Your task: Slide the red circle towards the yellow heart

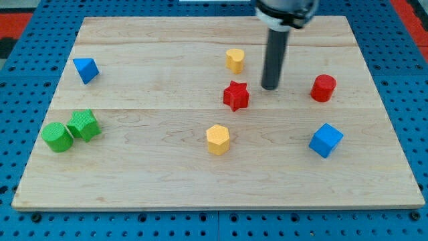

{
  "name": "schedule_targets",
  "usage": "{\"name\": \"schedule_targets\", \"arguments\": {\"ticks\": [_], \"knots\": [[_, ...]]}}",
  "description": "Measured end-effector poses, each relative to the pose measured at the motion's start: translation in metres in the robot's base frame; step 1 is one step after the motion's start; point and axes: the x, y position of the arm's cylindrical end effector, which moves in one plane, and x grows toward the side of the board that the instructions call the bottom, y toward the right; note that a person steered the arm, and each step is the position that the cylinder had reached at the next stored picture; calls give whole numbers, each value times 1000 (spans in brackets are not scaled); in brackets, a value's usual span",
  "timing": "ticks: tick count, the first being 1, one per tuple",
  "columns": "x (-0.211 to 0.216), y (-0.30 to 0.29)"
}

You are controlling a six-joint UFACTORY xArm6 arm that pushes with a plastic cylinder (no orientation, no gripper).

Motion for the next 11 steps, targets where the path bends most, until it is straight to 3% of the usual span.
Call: {"name": "schedule_targets", "arguments": {"ticks": [1,3,4,5,7,9,11], "knots": [[39,-13],[-28,-86],[-24,-69],[-45,17],[-39,152],[28,62],[-14,154]]}}
